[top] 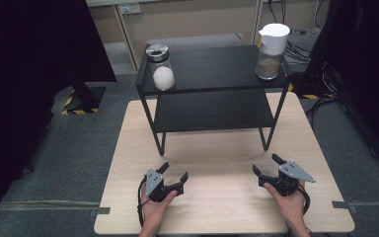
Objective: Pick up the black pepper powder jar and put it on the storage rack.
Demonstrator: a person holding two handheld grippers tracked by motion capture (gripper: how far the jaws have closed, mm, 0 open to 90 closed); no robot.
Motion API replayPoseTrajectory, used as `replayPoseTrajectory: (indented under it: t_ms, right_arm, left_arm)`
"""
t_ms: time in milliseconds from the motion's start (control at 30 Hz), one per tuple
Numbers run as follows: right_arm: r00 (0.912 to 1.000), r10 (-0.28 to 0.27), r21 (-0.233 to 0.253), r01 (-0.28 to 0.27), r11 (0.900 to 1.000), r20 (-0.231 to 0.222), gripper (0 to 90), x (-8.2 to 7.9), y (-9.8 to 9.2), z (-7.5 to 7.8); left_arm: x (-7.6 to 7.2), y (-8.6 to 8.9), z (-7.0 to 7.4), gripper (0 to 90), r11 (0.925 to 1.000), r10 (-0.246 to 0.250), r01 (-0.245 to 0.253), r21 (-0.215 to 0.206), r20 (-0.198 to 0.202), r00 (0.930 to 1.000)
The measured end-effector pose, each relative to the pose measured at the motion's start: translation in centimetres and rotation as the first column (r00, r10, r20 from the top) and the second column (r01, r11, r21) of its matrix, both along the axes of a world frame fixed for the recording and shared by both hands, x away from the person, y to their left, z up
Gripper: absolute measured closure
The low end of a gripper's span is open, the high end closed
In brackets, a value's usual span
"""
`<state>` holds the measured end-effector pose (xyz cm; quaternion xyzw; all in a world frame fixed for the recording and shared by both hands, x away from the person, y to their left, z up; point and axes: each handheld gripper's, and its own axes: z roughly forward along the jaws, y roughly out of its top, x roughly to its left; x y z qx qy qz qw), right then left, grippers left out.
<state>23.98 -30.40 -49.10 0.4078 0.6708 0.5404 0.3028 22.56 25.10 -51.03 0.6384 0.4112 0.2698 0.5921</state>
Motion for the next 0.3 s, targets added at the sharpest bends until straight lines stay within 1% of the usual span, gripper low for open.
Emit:
replayPoseTrajectory:
  t_ms: [100, 167, 300]
  right_arm:
    - [1.0, 0.003, 0.001, -0.003, 1.0, 0.006, 12.1, -0.06, -0.06, -0.09]
    - [0.9999, 0.004, 0.007, -0.004, 1.0, 0.012, 12.0, -0.13, -0.18, -0.23]
    - [0.9999, 0.01, 0.014, -0.01, 1.0, 0.009, 11.5, -0.06, -0.35, -0.23]
  left_arm:
    - [0.06, 0.23, -0.13, 13.4, 0.9994, -0.005, 0.005, -0.033, -0.014, 0.9999]
    - [0.03, 0.17, -0.13, 12.1, 0.9994, 0.0, 0.0, -0.035, -0.015, 0.9999]
    - [0.13, 0.23, -0.09, 11.9, 0.9993, -0.002, 0.002, -0.038, -0.021, 0.9998]
